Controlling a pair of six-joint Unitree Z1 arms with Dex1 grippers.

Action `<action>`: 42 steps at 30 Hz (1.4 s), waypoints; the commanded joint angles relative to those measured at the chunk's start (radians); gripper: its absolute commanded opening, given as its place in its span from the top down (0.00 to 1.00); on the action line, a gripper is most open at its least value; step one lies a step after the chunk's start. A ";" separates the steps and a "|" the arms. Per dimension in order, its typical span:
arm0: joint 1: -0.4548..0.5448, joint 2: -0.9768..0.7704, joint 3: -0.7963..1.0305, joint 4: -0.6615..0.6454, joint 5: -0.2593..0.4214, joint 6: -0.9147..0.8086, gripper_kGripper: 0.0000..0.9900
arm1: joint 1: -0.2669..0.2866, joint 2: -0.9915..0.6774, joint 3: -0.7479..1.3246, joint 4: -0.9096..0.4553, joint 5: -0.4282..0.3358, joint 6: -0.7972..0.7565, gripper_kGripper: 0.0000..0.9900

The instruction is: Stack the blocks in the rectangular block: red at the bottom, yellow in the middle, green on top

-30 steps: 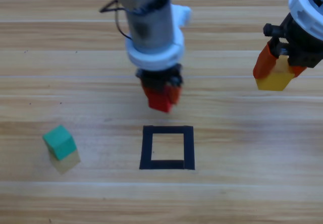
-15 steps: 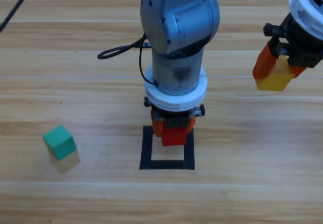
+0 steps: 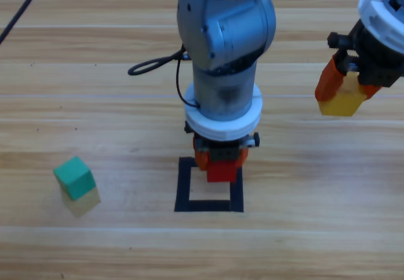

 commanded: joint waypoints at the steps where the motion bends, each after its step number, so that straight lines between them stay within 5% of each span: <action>1: 0.026 0.002 0.094 -0.080 -0.020 0.049 1.00 | -0.028 0.083 -0.001 0.016 0.020 0.000 0.95; 42: 0.060 -0.019 0.246 -0.240 -0.034 0.068 1.00 | -0.030 0.102 -0.007 0.011 0.018 -0.002 0.95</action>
